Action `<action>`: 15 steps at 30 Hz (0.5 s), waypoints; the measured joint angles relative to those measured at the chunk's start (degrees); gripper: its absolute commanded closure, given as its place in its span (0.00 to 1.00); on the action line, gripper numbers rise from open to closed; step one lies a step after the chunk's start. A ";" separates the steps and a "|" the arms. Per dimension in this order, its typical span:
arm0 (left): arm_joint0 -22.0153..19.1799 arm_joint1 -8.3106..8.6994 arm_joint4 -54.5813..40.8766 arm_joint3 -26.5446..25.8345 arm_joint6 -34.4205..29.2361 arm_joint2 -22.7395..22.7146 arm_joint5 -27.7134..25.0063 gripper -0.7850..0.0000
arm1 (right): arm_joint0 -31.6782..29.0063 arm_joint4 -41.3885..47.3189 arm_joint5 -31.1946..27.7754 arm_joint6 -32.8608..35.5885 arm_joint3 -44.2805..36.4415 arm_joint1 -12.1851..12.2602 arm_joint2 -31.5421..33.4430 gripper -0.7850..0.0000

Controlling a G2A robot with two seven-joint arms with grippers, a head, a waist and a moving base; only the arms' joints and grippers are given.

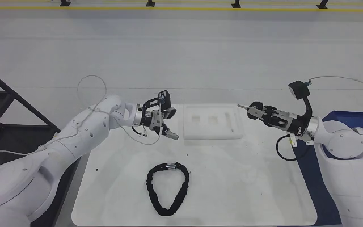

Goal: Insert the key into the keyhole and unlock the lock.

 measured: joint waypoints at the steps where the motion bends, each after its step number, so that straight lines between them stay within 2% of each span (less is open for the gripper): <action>1: 0.77 -0.01 0.05 -0.61 -0.68 0.01 0.00 0.00 | 0.00 0.00 0.00 0.00 0.00 0.00 0.00 1.00; 6: 3.54 0.02 3.37 -3.39 -4.63 -0.02 0.00 0.00 | 0.00 0.00 0.00 0.00 0.00 0.00 0.00 1.00; 15: 6.00 -0.22 9.86 -4.75 -4.32 -0.02 0.00 0.00 | 0.00 0.00 0.00 0.00 0.00 0.00 0.00 1.00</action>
